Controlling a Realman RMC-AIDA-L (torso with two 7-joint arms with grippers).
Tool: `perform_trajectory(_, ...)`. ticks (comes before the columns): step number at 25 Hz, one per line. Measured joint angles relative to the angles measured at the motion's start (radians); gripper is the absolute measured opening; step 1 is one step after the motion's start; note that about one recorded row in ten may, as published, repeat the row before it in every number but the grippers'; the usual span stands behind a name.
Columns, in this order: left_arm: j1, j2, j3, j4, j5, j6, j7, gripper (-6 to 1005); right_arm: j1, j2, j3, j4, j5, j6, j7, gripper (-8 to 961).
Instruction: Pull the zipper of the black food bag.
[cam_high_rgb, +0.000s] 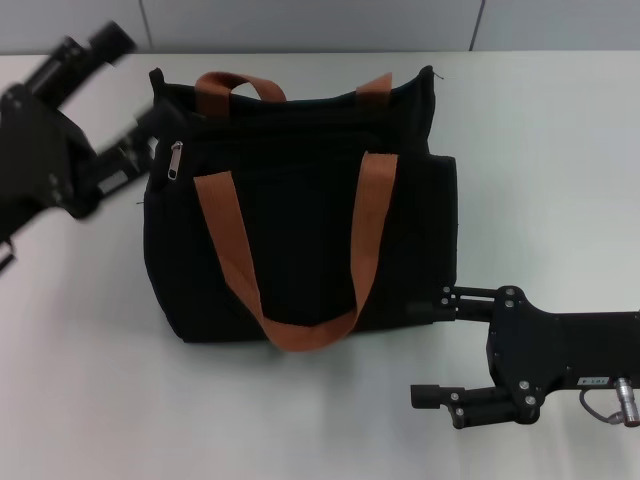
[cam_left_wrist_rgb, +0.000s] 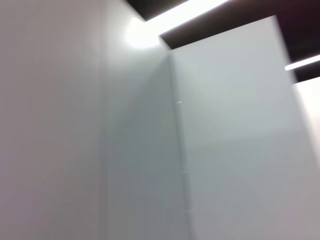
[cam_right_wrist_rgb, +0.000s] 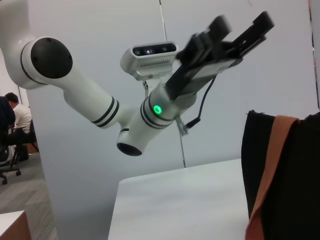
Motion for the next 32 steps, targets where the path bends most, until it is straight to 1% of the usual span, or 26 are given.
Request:
perform_trajectory(1,0.002,0.009,-0.010,0.003,-0.010,-0.027,-0.008,770,0.000,-0.001,0.000,0.000,0.000,0.000,0.000,780)
perform_trajectory(4,0.013,0.055,-0.025,0.006,-0.006,-0.132,-0.038,764,-0.002,-0.003,-0.002,0.000,0.000,0.000,0.000,780)
perform_trajectory(6,0.029,0.085,-0.018,0.021,0.027,-0.191,-0.057,760,-0.002,-0.003,-0.002,0.000,0.000,0.001,0.000,780)
perform_trajectory(7,0.037,0.093,-0.016,0.031,0.049,-0.210,-0.064,758,-0.003,-0.004,-0.002,0.000,0.000,0.001,0.000,780)
perform_trajectory(9,0.050,0.111,-0.016,0.064,0.150,-0.245,-0.081,754,-0.003,-0.005,-0.002,0.000,0.000,0.001,0.000,779)
perform_trajectory(10,0.050,0.111,-0.016,0.064,0.150,-0.245,-0.081,751,-0.003,-0.005,-0.002,0.000,0.000,0.001,0.000,779)
perform_trajectory(11,0.051,0.114,-0.016,0.070,0.189,-0.250,-0.083,749,-0.003,-0.005,-0.001,0.000,0.000,0.001,0.000,779)
perform_trajectory(12,0.049,0.114,-0.015,0.076,0.238,-0.256,-0.082,747,-0.003,-0.006,0.000,0.000,0.000,0.001,0.000,779)
perform_trajectory(13,0.047,0.113,-0.015,0.079,0.254,-0.260,-0.080,745,-0.003,-0.006,0.000,0.000,0.000,0.001,0.000,779)
perform_trajectory(14,0.038,0.102,-0.015,0.089,0.303,-0.285,-0.077,743,-0.003,-0.007,0.001,0.000,0.000,0.001,0.000,779)
perform_trajectory(16,0.025,0.087,-0.015,0.097,0.342,-0.336,-0.075,739,-0.003,-0.007,0.001,0.000,0.000,0.001,0.000,779)
perform_trajectory(17,0.025,0.087,-0.015,0.097,0.342,-0.336,-0.075,737,-0.003,-0.007,0.002,0.000,0.000,0.001,0.000,779)
perform_trajectory(19,0.004,0.068,-0.016,0.103,0.369,-0.417,-0.073,733,-0.003,-0.007,0.003,0.000,0.000,-0.004,0.003,779)
perform_trajectory(20,0.004,0.068,-0.016,0.103,0.369,-0.417,-0.073,731,-0.003,-0.007,0.003,0.000,0.000,-0.004,0.003,778)
perform_trajectory(24,-0.018,0.049,-0.033,0.106,0.365,-0.480,-0.031,723,-0.008,-0.006,0.003,0.000,0.000,-0.008,0.005,778)
perform_trajectory(28,-0.024,0.044,-0.055,0.108,0.362,-0.481,-0.004,715,-0.010,-0.005,0.003,0.000,0.000,-0.009,0.005,778)
perform_trajectory(29,-0.024,0.044,-0.072,0.112,0.361,-0.457,0.019,712,-0.011,-0.005,0.003,0.000,0.000,-0.009,0.005,778)
perform_trajectory(32,-0.020,0.044,-0.077,0.116,0.361,-0.433,0.047,706,-0.011,-0.005,0.003,0.000,0.000,-0.010,0.006,777)
